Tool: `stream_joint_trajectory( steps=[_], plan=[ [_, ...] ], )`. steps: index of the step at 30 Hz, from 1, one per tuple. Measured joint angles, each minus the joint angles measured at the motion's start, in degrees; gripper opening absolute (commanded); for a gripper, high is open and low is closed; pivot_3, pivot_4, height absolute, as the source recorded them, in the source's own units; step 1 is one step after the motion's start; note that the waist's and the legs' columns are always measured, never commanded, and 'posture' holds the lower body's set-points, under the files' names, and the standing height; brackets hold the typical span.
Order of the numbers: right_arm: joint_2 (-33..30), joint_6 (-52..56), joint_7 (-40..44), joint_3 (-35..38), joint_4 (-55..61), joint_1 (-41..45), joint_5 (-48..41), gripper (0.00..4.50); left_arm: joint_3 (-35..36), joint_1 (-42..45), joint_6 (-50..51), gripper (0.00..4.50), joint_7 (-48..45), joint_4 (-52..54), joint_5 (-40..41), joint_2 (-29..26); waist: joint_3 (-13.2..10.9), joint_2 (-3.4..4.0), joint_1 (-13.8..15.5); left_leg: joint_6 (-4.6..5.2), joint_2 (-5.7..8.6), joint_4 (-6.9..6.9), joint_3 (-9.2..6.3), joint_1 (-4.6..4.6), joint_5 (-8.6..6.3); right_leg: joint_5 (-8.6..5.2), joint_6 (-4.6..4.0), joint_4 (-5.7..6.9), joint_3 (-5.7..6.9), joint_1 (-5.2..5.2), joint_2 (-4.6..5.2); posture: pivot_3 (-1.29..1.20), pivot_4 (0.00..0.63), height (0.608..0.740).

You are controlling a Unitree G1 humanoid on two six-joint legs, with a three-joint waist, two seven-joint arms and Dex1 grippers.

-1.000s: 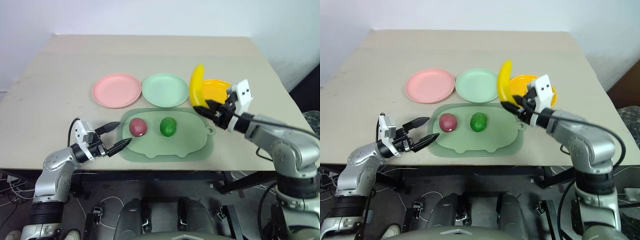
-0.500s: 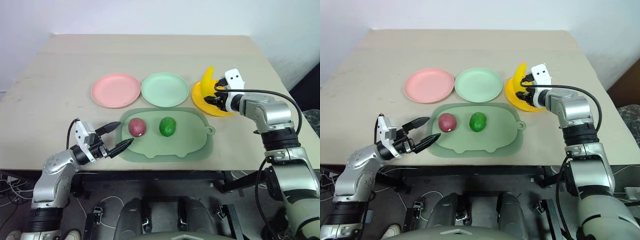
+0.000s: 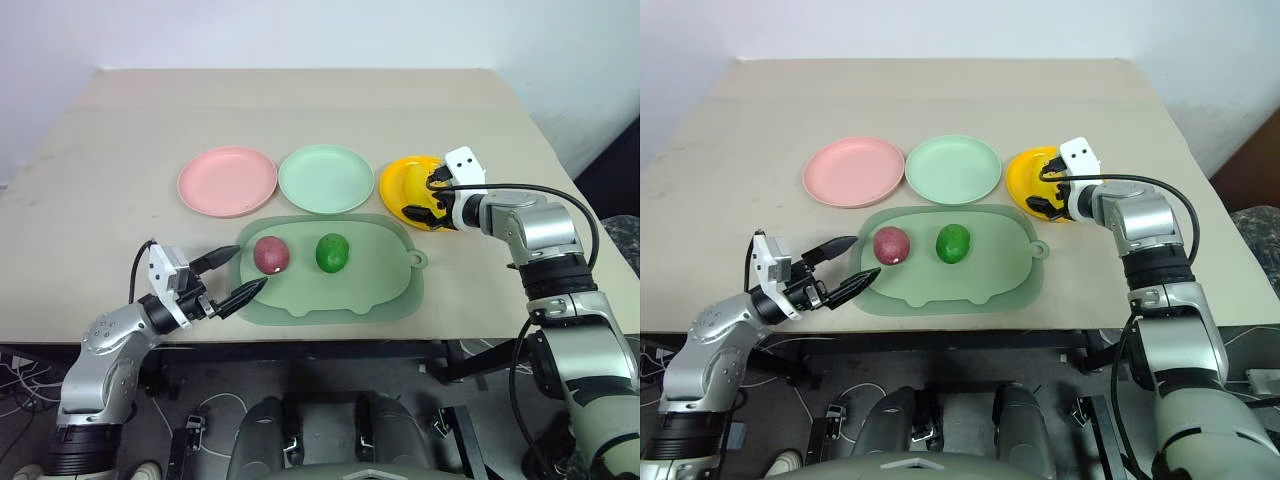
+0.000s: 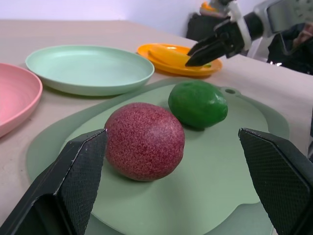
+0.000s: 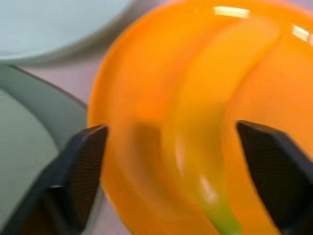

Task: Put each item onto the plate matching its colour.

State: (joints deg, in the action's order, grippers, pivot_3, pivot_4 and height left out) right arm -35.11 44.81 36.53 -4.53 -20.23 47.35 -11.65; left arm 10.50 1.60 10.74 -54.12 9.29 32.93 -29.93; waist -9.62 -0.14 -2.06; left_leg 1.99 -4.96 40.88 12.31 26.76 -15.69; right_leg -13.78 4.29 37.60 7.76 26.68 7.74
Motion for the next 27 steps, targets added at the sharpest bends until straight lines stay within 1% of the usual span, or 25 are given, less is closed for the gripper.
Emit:
stream_joint_trajectory(
  steps=[3,7,10,12,15,19,21,27],
  plan=[
    [-1.4,3.6,0.1,1.7,7.5,-2.6,-0.9,4.42,0.0,0.3,0.0,4.50,-0.1,0.0,0.1,-0.3,0.0,0.00,-0.3,-0.02,0.00,0.00,0.00,-0.01,0.00,0.00,0.00,0.02,-0.01,0.00,0.00,0.00,0.150,0.695],
    [-0.3,12.3,-1.0,6.1,18.8,-5.8,-5.6,4.42,0.0,1.0,0.0,4.50,-0.1,-0.2,0.1,-0.4,0.0,0.00,-0.4,-0.03,-0.03,0.00,-0.03,-0.03,0.00,0.00,-0.01,0.03,-0.02,0.00,0.01,0.00,0.150,0.695],
    [3.4,19.5,-1.3,7.6,29.7,-9.8,-11.1,4.42,-0.2,1.8,0.1,4.50,-0.1,-0.3,0.1,-0.4,0.0,0.00,-0.5,-0.03,-0.06,0.00,-0.03,-0.03,0.00,0.00,-0.01,0.04,-0.02,0.01,-0.02,0.00,0.150,0.695],
    [6.9,24.3,-2.5,7.9,33.9,-10.9,-14.4,4.42,-0.2,2.5,0.1,4.50,-0.1,-0.4,0.1,-0.4,0.0,0.00,-0.4,-0.02,-0.04,0.02,-0.03,-0.02,0.01,0.01,-0.02,0.05,-0.01,0.01,0.00,0.00,0.150,0.695],
    [11.3,29.0,-6.3,9.0,36.0,-10.7,-15.8,4.42,-0.2,2.9,0.1,4.50,-0.1,-0.8,0.1,-0.4,0.0,-0.05,-0.3,-0.02,-0.02,0.07,-0.05,-0.04,0.00,0.00,-0.04,0.05,0.00,-0.02,0.02,0.00,0.150,0.695],
    [16.4,34.4,-11.8,10.1,34.9,-10.7,-15.7,4.42,-0.3,3.4,0.2,4.50,-0.1,-1.4,0.1,-0.4,0.0,-0.05,-0.3,-0.03,-0.01,0.09,-0.05,0.04,0.00,0.00,-0.07,0.06,0.00,0.03,0.03,0.00,0.150,0.695],
    [19.8,37.2,-13.8,12.0,34.6,-10.3,-16.0,4.42,-0.3,3.6,0.2,4.50,-0.1,-1.4,0.1,-0.4,0.0,-0.05,-0.4,-0.03,-0.02,0.08,-0.04,0.07,0.00,0.01,-0.05,0.09,0.00,0.08,0.01,0.00,0.150,0.695],
    [28.1,41.3,-19.4,16.7,31.5,-6.1,-15.9,4.42,-0.4,3.6,0.1,4.50,-0.4,-1.6,0.0,-0.4,0.0,-0.04,-0.5,-0.06,0.00,0.08,0.02,0.18,0.02,0.02,-0.02,0.22,-0.02,0.23,-0.03,0.00,0.150,0.695]
  ],
)
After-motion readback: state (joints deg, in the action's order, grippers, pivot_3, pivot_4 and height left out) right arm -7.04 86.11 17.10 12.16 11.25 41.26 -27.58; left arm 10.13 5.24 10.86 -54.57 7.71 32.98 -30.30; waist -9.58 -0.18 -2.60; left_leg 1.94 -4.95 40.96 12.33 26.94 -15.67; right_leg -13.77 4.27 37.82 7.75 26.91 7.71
